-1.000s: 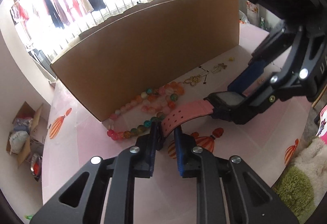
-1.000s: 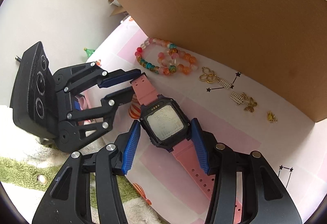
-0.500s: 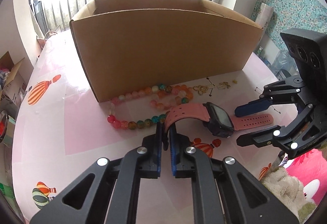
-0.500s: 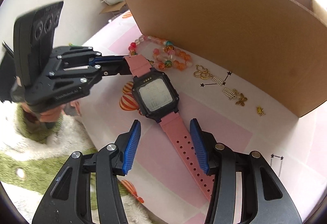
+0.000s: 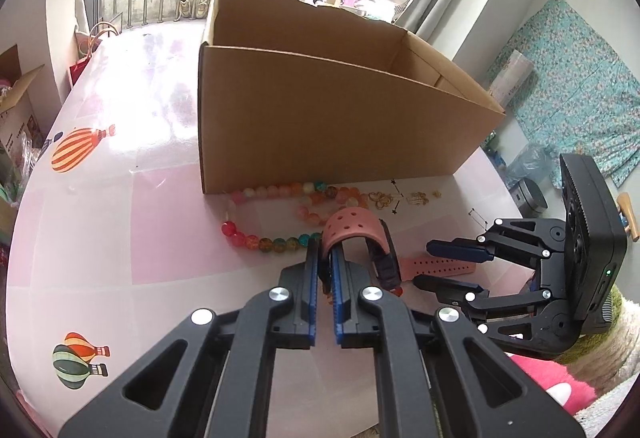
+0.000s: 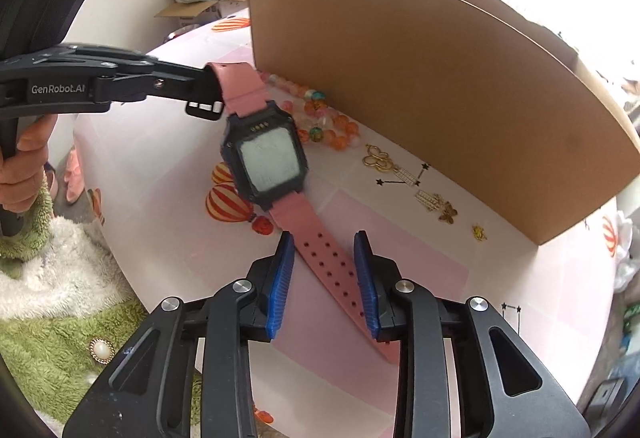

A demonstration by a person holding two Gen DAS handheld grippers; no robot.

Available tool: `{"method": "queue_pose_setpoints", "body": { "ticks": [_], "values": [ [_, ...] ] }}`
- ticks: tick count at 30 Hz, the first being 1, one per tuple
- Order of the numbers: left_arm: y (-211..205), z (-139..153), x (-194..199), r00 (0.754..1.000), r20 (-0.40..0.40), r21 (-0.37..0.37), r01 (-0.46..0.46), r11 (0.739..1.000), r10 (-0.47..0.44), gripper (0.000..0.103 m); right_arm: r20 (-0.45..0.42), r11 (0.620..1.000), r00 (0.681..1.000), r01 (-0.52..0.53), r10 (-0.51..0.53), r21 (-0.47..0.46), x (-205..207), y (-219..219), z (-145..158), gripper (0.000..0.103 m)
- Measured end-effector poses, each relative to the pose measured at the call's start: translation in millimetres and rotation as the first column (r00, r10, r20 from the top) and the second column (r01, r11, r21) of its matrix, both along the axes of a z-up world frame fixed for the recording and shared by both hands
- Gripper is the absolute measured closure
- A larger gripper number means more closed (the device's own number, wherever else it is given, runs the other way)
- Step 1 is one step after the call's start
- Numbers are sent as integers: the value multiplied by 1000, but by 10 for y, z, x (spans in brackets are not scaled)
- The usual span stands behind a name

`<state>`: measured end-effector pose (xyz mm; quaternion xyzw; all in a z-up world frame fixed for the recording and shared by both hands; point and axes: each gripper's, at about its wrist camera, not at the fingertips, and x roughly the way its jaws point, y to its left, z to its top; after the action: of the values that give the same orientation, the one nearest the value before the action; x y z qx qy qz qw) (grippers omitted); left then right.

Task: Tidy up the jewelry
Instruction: 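Lift the watch with the left tool while the right tool grasps the other strap end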

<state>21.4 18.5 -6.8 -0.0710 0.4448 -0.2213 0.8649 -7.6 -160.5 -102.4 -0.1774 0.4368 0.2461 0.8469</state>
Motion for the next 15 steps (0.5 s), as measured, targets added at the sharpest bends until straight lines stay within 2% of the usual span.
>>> {"method": "queue_pose_setpoints", "body": {
  "ticks": [4, 6, 9, 15],
  "values": [
    [36, 31, -9, 1000, -8, -4, 3, 1000, -3, 98, -5, 999, 1000, -11, 11, 49, -39, -8, 28, 76],
    [22, 51, -18, 1000, -7, -7, 6, 1000, -7, 98, -9, 997, 999, -39, 40, 73, -48, 49, 21, 70],
    [-4, 66, -23, 1000, -6, -10, 11, 1000, -11, 98, 33, 996, 997, -73, 72, 54, -81, 162, -15, 62],
    [-25, 223, -82, 999, 16, -67, 46, 997, -45, 98, 59, 994, 996, -74, 70, 80, 3, 293, -35, 59]
  ]
}}
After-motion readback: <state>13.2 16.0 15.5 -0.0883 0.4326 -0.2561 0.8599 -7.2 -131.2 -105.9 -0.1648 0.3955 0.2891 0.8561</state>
